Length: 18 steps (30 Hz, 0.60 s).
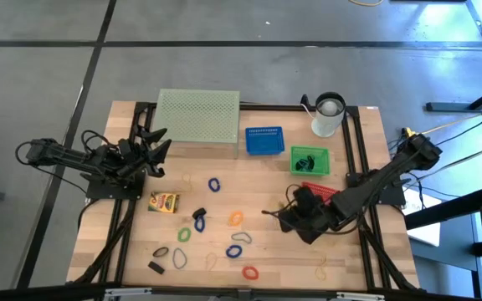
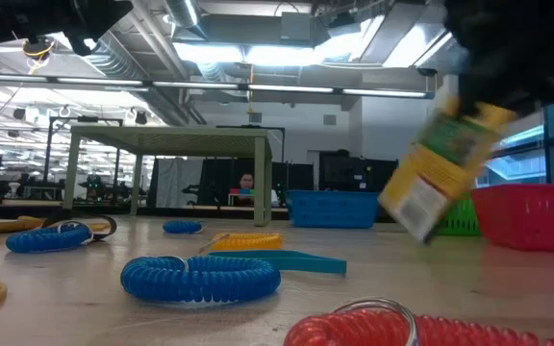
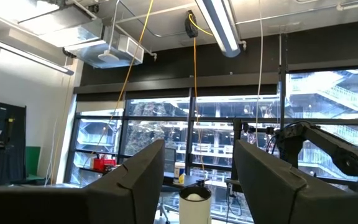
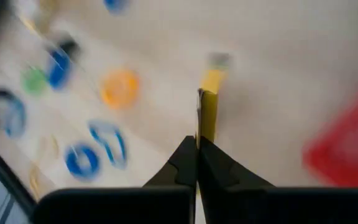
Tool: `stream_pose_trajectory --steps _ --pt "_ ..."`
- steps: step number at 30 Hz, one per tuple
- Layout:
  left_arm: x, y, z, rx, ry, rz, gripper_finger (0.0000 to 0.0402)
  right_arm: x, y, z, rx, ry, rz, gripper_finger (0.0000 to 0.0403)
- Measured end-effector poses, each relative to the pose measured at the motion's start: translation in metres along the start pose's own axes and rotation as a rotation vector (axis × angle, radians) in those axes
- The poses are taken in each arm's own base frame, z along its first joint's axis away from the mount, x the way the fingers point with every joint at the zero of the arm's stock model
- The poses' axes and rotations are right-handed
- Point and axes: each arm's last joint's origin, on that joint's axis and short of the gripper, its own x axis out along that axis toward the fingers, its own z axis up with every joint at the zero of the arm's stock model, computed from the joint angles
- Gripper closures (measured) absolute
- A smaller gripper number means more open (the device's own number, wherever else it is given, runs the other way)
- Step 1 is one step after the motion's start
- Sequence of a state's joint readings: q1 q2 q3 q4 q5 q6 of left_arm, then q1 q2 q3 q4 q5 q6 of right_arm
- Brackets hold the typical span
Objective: Pick & Place Office Desk Supplies
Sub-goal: Put the crayon box into the red bin
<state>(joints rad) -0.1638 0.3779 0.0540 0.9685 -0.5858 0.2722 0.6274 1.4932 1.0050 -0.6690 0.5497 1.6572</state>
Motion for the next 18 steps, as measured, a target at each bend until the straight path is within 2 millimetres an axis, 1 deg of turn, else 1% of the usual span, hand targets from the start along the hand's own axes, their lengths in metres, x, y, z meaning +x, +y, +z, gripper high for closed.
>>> stream_pose_trajectory --steps 5,10,15,18 --pt "0.000 0.000 0.000 0.000 0.000 0.000 0.0210 -0.010 0.006 0.015 -0.137 -0.286 0.072 0.0402" --pt "0.000 0.000 0.000 0.000 0.000 0.000 0.0212 -0.012 0.014 0.026 -0.250 -0.516 0.068 0.0402" --pt "0.000 0.000 0.000 0.000 0.000 0.000 0.0210 -0.012 0.020 0.035 -0.306 -0.642 0.035 0.0402" --pt "0.000 0.000 0.000 0.000 0.000 0.000 0.0212 -0.011 0.021 0.038 -0.344 -0.683 0.005 0.0402"
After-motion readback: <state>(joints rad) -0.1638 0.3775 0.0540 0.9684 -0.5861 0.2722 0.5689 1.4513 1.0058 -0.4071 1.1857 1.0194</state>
